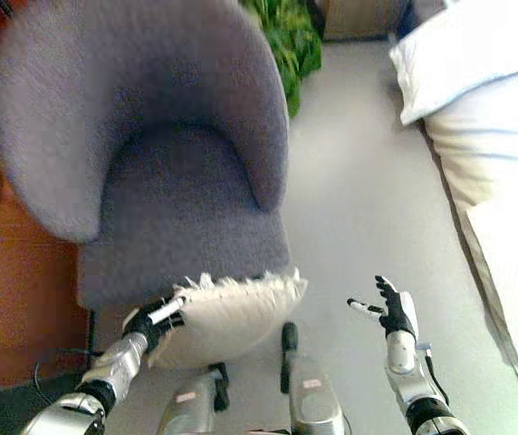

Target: Pick up the pillow and put it on the sofa.

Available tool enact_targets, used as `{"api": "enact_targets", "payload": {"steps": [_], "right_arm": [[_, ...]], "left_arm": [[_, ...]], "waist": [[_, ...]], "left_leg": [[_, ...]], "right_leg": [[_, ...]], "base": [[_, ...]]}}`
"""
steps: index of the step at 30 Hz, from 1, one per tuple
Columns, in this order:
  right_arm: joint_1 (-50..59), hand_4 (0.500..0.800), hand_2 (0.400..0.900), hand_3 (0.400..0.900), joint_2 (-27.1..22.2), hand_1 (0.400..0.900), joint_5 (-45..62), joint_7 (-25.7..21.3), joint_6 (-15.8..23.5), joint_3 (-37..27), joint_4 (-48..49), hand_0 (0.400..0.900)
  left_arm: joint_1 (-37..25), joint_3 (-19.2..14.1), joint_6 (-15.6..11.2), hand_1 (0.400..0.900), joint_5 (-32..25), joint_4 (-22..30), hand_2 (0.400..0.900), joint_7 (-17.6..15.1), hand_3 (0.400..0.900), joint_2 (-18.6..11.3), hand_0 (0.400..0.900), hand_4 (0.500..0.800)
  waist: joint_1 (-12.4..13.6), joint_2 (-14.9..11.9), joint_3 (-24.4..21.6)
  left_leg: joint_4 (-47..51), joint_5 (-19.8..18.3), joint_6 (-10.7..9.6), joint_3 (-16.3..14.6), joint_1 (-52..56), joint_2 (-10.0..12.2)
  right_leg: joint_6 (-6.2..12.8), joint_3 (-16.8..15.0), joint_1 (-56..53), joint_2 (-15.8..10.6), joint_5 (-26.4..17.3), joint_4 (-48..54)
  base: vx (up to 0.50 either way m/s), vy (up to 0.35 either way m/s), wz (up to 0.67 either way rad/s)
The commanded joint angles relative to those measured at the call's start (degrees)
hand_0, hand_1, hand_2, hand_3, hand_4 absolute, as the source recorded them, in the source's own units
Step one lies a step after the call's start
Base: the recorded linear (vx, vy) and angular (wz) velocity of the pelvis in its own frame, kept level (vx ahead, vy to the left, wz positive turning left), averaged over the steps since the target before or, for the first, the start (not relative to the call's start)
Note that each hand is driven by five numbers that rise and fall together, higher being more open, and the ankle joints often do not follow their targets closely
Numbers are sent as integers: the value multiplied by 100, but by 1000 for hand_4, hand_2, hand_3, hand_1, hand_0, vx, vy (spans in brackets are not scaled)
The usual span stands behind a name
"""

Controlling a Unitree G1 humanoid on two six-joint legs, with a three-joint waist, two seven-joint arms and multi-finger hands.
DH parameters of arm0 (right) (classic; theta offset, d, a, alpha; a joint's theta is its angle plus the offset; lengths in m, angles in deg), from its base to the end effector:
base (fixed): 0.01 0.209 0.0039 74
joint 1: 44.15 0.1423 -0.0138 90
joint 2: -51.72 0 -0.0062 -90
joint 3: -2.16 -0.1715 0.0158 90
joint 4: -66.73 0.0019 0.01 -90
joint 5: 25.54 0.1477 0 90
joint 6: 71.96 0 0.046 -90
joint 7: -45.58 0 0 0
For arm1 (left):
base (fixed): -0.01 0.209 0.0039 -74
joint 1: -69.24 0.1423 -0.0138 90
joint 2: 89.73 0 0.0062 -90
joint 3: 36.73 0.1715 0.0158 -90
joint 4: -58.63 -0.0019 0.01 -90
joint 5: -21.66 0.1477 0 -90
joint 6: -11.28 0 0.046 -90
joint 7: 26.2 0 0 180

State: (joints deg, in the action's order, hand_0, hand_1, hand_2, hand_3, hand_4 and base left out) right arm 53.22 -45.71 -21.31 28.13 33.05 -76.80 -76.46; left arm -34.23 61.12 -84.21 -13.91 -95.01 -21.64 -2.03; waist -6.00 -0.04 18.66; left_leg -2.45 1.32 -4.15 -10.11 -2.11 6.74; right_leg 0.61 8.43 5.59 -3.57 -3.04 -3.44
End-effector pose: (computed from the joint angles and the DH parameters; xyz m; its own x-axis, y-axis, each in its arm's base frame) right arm 0.1767 -0.2490 -0.0503 0.8464 -0.3681 -0.3849 0.1389 0.8503 -0.5077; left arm 0.1811 0.2385 -0.0650 0.7251 0.1403 -0.6743 -0.2853 0.9523 -0.1086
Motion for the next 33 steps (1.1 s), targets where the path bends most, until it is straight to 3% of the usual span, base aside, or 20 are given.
{"api": "enact_targets", "payload": {"steps": [1, 10, 16, 19, 21, 25, 28, 33], "right_arm": [[-56, 800, 900, 900, -300, 900, -225, -27, 75, -476, -91, 900], [-365, 800, 900, 900, -594, 900, -307, 289, -267, -1080, 176, 900], [-365, 800, 900, 900, -836, 900, -205, 387, -481, -1237, 237, 900], [-341, 800, 900, 900, -872, 900, -199, 391, -458, -1212, 135, 900], [-326, 800, 900, 900, -948, 900, -199, 432, -454, -1162, 48, 900], [-250, 800, 900, 900, -1039, 900, -132, 434, -324, -1023, -197, 900], [-168, 800, 900, 900, -1128, 900, -99, 472, -210, -900, -408, 900], [27, 800, 900, 900, -1265, 900, -21, 505, -146, -630, -596, 900]], "left_arm": [[237, -350, -349, 400, 302, 504, 400, 215, 400, -357, 400, 500], [1048, -672, -235, 400, 1000, 2363, 400, 324, 400, -1023, 400, 500], [979, -1087, 410, 400, 1371, 4123, 400, 331, 400, -1966, 400, 500], [758, -1129, 632, 400, 1570, 4521, 400, 393, 400, -2314, 400, 500], [373, -1115, 927, 400, 1566, 4826, 400, 350, 400, -2754, 400, 500], [-523, -956, 976, 400, 1496, 4639, 400, 424, 400, -3494, 400, 500], [-1471, -646, 1007, 400, 1341, 4160, 400, 667, 400, -4095, 400, 500], [-3191, 418, 1050, 400, 1341, 2876, 400, 1479, 400, -4771, 400, 500]], "waist": [[227, -53, -1012], [462, 81, -1301], [585, 136, -1406], [580, 155, -1458], [543, 186, -1522], [448, 238, -1597], [341, 291, -1652], [172, 410, -1699]], "left_leg": [[-140, -121, -111, -174, -116, -71], [181, -149, -76, -273, 457, -4], [364, -123, -106, -226, 606, 26], [454, -110, -121, -236, 672, 44], [540, -91, -133, -240, 727, 52], [605, -69, -146, -313, 771, 75], [621, -74, -160, -384, 801, 100], [628, -91, -173, -503, 860, 132]], "right_leg": [[433, 325, -356, -245, 562, -58], [523, 650, -900, -376, 454, 247], [607, 810, -1085, -462, 329, 518], [650, 845, -1128, -490, 286, 606], [694, 853, -1142, -501, 256, 655], [722, 827, -1124, -491, 240, 687], [746, 779, -1115, -468, 231, 714], [804, 710, -1071, -462, 201, 720]], "base": [[125, 28, 0], [37, 36, 9], [-13, 30, 15], [13, 9, 8], [7, -1, 2], [0, 0, 0], [36, -16, -2], [27, -28, -12]]}}
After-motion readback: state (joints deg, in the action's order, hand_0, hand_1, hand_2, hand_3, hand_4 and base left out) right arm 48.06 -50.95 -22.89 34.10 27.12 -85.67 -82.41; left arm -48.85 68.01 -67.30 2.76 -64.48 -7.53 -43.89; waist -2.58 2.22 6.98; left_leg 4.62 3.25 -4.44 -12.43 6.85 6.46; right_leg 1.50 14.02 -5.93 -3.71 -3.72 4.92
